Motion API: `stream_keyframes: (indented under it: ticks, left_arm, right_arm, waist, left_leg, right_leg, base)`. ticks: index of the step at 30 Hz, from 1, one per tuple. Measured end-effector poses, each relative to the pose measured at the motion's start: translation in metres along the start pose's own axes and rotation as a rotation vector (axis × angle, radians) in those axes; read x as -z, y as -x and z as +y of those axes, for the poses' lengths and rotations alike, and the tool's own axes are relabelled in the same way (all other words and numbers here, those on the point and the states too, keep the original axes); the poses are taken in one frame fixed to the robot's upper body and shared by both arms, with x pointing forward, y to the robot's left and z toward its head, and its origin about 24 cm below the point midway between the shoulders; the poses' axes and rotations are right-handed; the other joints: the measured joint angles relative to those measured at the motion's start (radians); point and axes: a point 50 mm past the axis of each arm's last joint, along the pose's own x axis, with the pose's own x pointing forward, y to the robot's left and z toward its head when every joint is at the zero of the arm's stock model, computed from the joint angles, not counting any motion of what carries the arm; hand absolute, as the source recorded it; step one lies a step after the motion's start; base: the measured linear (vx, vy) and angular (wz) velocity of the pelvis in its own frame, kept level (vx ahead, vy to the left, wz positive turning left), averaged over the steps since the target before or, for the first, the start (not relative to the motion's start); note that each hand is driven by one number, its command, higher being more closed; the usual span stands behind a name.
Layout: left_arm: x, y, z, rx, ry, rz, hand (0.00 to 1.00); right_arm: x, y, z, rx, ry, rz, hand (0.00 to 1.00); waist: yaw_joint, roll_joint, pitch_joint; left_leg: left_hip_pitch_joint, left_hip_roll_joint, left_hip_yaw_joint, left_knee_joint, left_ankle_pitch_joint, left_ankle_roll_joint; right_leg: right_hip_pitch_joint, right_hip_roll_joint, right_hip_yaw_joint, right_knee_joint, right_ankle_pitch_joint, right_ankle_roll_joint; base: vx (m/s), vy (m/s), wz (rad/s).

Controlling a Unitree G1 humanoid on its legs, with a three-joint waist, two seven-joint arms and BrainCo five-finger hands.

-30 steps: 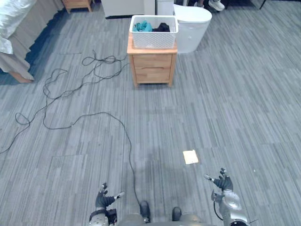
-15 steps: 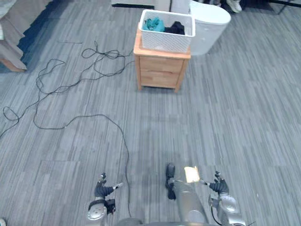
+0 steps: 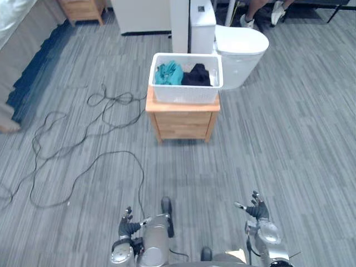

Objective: Pick up the laundry basket with both hands and put the clothes into the washing machine.

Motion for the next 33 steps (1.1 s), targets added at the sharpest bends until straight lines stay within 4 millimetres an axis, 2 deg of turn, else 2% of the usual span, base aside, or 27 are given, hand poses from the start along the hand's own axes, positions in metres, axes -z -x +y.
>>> stream_keyframes:
  ticks: [1, 2, 3, 4, 6, 7, 8, 9, 10, 11, 12, 13, 14, 15, 16, 17, 19, 20, 22, 23, 24, 25, 26, 29, 33]
  left_arm:
    - [0.000, -0.001, 0.005, -0.006, -0.016, 0.000, 0.00]
    - [0.003, -0.001, 0.006, -0.002, -0.034, 0.018, 0.00]
    - [0.006, 0.000, 0.007, -0.003, -0.043, 0.032, 0.00]
    - [0.009, 0.001, 0.010, -0.008, -0.052, 0.046, 0.00]
    - [0.006, -0.001, 0.013, -0.012, -0.059, 0.035, 0.00]
    - [0.005, -0.002, 0.014, -0.013, -0.060, 0.030, 0.00]
    - [0.005, -0.002, 0.014, -0.014, -0.061, 0.030, 0.00]
    - [0.005, -0.002, 0.014, -0.013, -0.062, 0.030, 0.00]
    - [0.005, -0.002, 0.014, -0.014, -0.063, 0.031, 0.00]
    - [0.007, -0.001, 0.017, -0.018, -0.070, 0.036, 0.00]
    - [0.008, 0.000, 0.017, -0.019, -0.072, 0.041, 0.00]
    - [0.011, 0.000, 0.017, -0.022, -0.069, 0.057, 0.00]
    - [0.014, 0.002, 0.012, -0.013, -0.060, 0.064, 0.00]
    - [0.014, 0.002, 0.010, -0.012, -0.053, 0.066, 0.00]
    - [0.014, 0.002, 0.005, -0.010, -0.028, 0.070, 0.00]
    - [0.016, 0.004, 0.001, -0.017, 0.007, 0.077, 0.00]
    - [0.017, 0.005, -0.002, -0.014, 0.029, 0.081, 0.00]
    - [0.013, 0.004, -0.004, -0.009, 0.032, 0.067, 0.00]
    - [0.012, 0.004, -0.005, -0.007, 0.036, 0.060, 0.00]
    - [0.014, 0.005, -0.007, -0.005, 0.038, 0.071, 0.00]
    - [0.015, 0.005, -0.008, -0.003, 0.037, 0.076, 0.00]
    - [0.017, 0.006, -0.011, 0.003, 0.041, 0.084, 0.00]
    - [0.017, 0.005, -0.011, 0.007, 0.036, 0.086, 0.00]
    - [0.017, 0.004, -0.003, -0.006, 0.019, 0.084, 0.00]
    - [-0.001, 0.002, 0.004, -0.010, 0.009, 0.001, 0.00]
  right_arm:
    - [0.005, 0.002, 0.004, -0.012, 0.000, 0.021, 0.00]
    - [0.008, 0.003, 0.007, -0.020, 0.004, 0.033, 0.00]
    - [0.009, 0.004, 0.008, -0.026, 0.009, 0.034, 0.00]
    - [0.010, 0.005, 0.011, -0.041, 0.030, 0.033, 0.00]
    - [0.009, 0.006, 0.016, -0.070, 0.064, 0.022, 0.00]
    - [0.006, 0.004, 0.019, -0.078, 0.068, 0.011, 0.00]
    - [0.001, 0.002, 0.020, -0.080, 0.066, -0.003, 0.00]
    - [-0.001, 0.002, 0.018, -0.076, 0.067, -0.012, 0.00]
    - [0.000, 0.002, 0.017, -0.074, 0.067, -0.009, 0.00]
    - [0.004, 0.004, 0.017, -0.073, 0.067, 0.003, 0.00]
    - [0.007, 0.005, 0.016, -0.072, 0.068, 0.012, 0.00]
    - [0.016, 0.009, 0.009, -0.059, 0.078, 0.038, 0.00]
    - [0.019, 0.011, 0.004, -0.049, 0.082, 0.046, 0.00]
    - [0.017, 0.011, 0.004, -0.048, 0.079, 0.035, 0.00]
    - [0.011, 0.011, 0.004, -0.048, 0.073, 0.005, 0.00]
    - [0.007, 0.013, 0.004, -0.049, 0.065, -0.018, 0.00]
    - [0.004, 0.014, 0.007, -0.051, 0.048, -0.034, 0.00]
    - [0.002, 0.014, 0.007, -0.043, 0.031, -0.042, 0.00]
    - [0.000, 0.013, 0.008, -0.041, 0.021, -0.049, 0.00]
    - [0.000, 0.012, 0.006, -0.033, 0.013, -0.049, 0.00]
    - [0.000, 0.012, 0.004, -0.023, 0.010, -0.047, 0.00]
    - [0.001, 0.012, -0.002, -0.005, 0.014, -0.045, 0.00]
    - [0.007, 0.013, -0.002, 0.000, 0.007, -0.016, 0.00]
    - [0.013, 0.018, -0.005, 0.007, 0.007, -0.006, 0.00]
    - [-0.003, 0.016, -0.007, 0.009, 0.005, -0.073, 0.00]
  waist:
    - [-0.004, -0.025, 0.005]
    - [-0.022, -0.033, 0.009]
    - [-0.027, -0.029, 0.010]
    - [-0.032, -0.019, 0.012]
    - [-0.035, -0.007, 0.015]
    - [-0.040, -0.009, 0.013]
    - [-0.049, -0.001, 0.017]
    - [-0.055, -0.005, 0.015]
    - [-0.056, -0.004, 0.015]
    - [-0.054, -0.010, 0.012]
    - [-0.053, -0.021, 0.007]
    - [-0.054, -0.028, -0.006]
    - [-0.052, -0.003, -0.016]
    - [-0.052, -0.001, -0.015]
    - [-0.055, 0.013, -0.006]
    - [-0.056, 0.028, 0.002]
    - [-0.041, 0.033, 0.001]
    - [-0.024, 0.027, 0.001]
    - [-0.020, 0.024, 0.000]
    - [-0.021, 0.032, -0.004]
    - [-0.023, 0.044, -0.011]
    - [-0.027, 0.056, -0.019]
    - [-0.023, 0.051, -0.028]
    - [-0.024, 0.022, -0.048]
    - [-0.024, 0.015, -0.053]
  left_leg:
    - [0.064, -0.036, 0.014, -0.006, -0.039, 0.024]
    - [0.135, -0.060, 0.015, -0.003, -0.078, 0.041]
    - [0.177, -0.064, 0.015, -0.007, -0.094, 0.049]
    - [0.264, -0.064, 0.014, -0.037, -0.118, 0.055]
    - [0.360, -0.062, 0.007, -0.099, -0.122, 0.054]
    - [0.392, -0.057, -0.001, -0.125, -0.122, 0.054]
    - [0.418, -0.050, -0.010, -0.145, -0.122, 0.053]
    - [0.443, -0.038, -0.018, -0.160, -0.134, 0.028]
    - [0.455, -0.035, -0.022, -0.167, -0.143, 0.013]
    - [0.485, -0.039, -0.028, -0.175, -0.164, -0.022]
    - [0.500, -0.042, -0.036, -0.172, -0.176, -0.041]
    - [0.522, -0.036, -0.057, -0.158, -0.196, -0.069]
    - [0.511, -0.007, -0.074, -0.100, -0.198, -0.079]
    - [0.489, 0.000, -0.080, -0.043, -0.197, -0.081]
    - [0.421, 0.028, -0.077, 0.124, -0.189, -0.094]
    - [0.339, 0.078, -0.064, 0.338, -0.148, -0.159]
    - [0.270, 0.152, -0.030, 0.496, -0.160, -0.151]
    - [0.249, 0.167, -0.016, 0.467, -0.171, -0.133]
    - [0.233, 0.169, -0.010, 0.353, -0.172, -0.130]
    - [0.228, 0.164, -0.024, 0.171, -0.167, -0.136]
    - [0.233, 0.154, -0.043, 0.074, -0.150, -0.147]
    - [0.242, 0.145, -0.069, -0.075, -0.055, -0.155]
    - [0.269, 0.125, -0.071, -0.127, -0.017, -0.141]
    - [0.318, 0.080, -0.055, -0.212, 0.004, -0.119]
    - [0.342, 0.049, -0.041, -0.268, 0.020, -0.101]
  right_leg:
    - [-0.097, -0.057, 0.007, 0.273, 0.058, 0.067]
    - [-0.164, -0.092, -0.003, 0.486, 0.066, 0.073]
    - [-0.186, -0.105, -0.020, 0.560, 0.054, 0.053]
    - [-0.224, -0.108, -0.054, 0.609, 0.029, 0.018]
    - [-0.289, -0.094, -0.121, 0.530, -0.005, 0.011]
    - [-0.324, -0.079, -0.152, 0.448, -0.013, 0.008]
    - [-0.362, -0.052, -0.171, 0.298, -0.012, 0.010]
    - [-0.382, -0.018, -0.169, 0.124, 0.015, 0.020]
    - [-0.382, 0.001, -0.167, 0.036, 0.047, 0.018]
    - [-0.382, 0.027, -0.140, -0.128, 0.152, 0.001]
    - [-0.377, 0.035, -0.124, -0.174, 0.237, -0.023]
    - [-0.365, 0.040, -0.105, -0.149, 0.316, -0.064]
    - [-0.355, 0.049, -0.140, -0.135, 0.287, -0.077]
    - [-0.341, 0.048, -0.149, -0.137, 0.262, -0.078]
    - [-0.310, 0.057, -0.167, -0.146, 0.235, -0.084]
    - [-0.257, 0.079, -0.177, -0.179, 0.222, -0.094]
    - [-0.172, 0.104, -0.180, -0.221, 0.213, -0.106]
    - [-0.128, 0.101, -0.172, -0.249, 0.213, -0.106]
    - [-0.095, 0.092, -0.159, -0.280, 0.213, -0.105]
    - [-0.092, 0.086, -0.143, -0.285, 0.209, -0.093]
    - [-0.092, 0.083, -0.139, -0.285, 0.204, -0.081]
    - [-0.095, 0.091, -0.135, -0.287, 0.200, -0.065]
    - [-0.077, 0.082, -0.117, -0.312, 0.199, -0.031]
    - [-0.054, 0.040, -0.112, -0.344, 0.200, -0.014]
    - [-0.056, 0.018, -0.096, -0.359, 0.203, 0.004]
  base:
    - [0.54, 0.239, -0.02]
    - [0.54, 0.218, 0.08]
    - [0.64, 0.206, 0.12]
    - [0.62, 0.161, 0.07]
    - [0.45, 0.087, 0.10]
    - [0.39, 0.017, 0.24]
    - [0.57, 0.009, 0.37]
    - [0.47, -0.014, 0.38]
    - [0.47, -0.042, 0.42]
    - [0.38, -0.052, 0.34]
    - [0.48, -0.110, 0.54]
    - [0.58, -0.173, 0.49]
    - [0.48, -0.154, 0.48]
    - [0.55, -0.226, 0.33]
    - [0.44, -0.205, 0.34]
    - [0.51, -0.224, 0.20]
    - [0.39, -0.114, -0.10]
    - [0.35, -0.086, -0.23]
    - [0.26, 0.003, -0.25]
    - [0.22, 0.081, -0.25]
    - [0.19, 0.140, -0.24]
    - [0.19, 0.155, -0.15]
    - [0.22, 0.159, -0.10]
    - [0.14, 0.113, 0.01]
    - [0.06, 0.074, -0.07]
